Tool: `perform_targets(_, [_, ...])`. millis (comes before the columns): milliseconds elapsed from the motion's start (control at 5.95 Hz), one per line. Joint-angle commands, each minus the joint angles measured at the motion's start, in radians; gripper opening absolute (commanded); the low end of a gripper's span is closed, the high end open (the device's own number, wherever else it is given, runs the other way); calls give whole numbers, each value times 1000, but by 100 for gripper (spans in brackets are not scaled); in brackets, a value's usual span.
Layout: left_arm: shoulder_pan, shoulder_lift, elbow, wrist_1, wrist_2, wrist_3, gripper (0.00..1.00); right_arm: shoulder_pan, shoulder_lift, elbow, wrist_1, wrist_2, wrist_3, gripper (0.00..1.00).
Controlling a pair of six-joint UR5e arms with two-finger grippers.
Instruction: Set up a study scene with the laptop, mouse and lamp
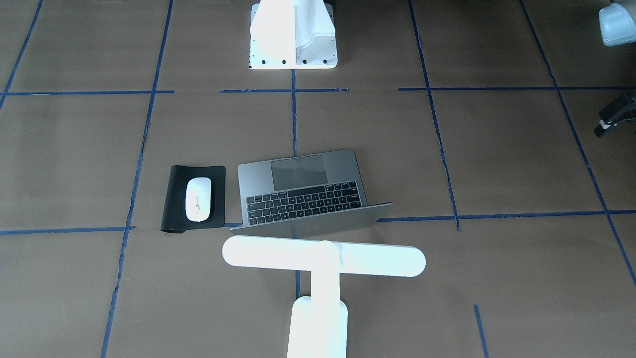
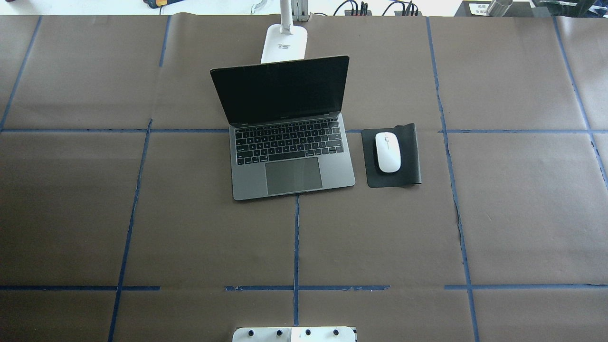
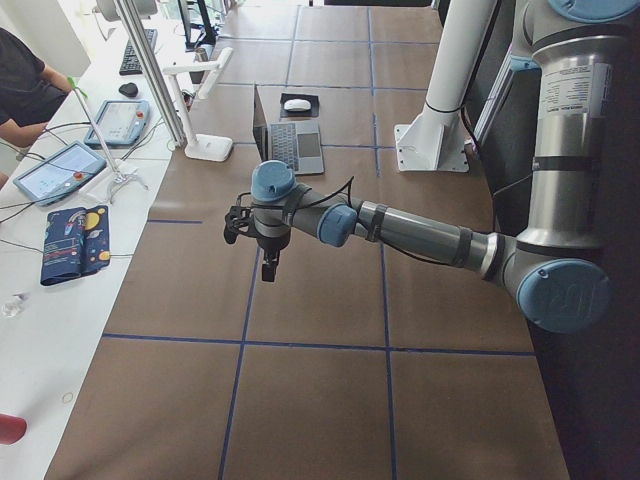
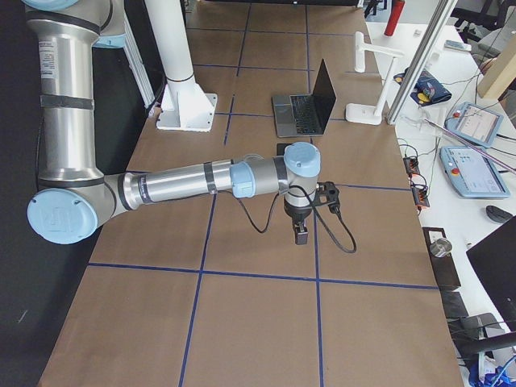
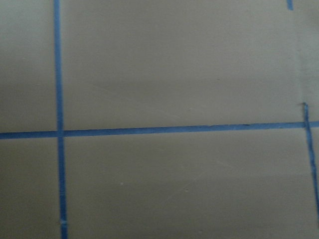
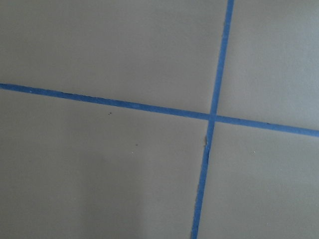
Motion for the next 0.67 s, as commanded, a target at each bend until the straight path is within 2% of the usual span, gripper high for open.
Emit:
perform_targets(0, [-85, 6, 26, 213, 1, 219, 100, 110, -32, -91, 1, 83, -67, 100])
perform_targets(336, [-119, 40, 116, 226, -6, 244, 100, 118, -46, -108, 3, 16, -69, 100])
perform_targets(505, [-145, 39, 156, 217, -8, 243, 100, 118, -41, -104, 4, 9, -69, 100])
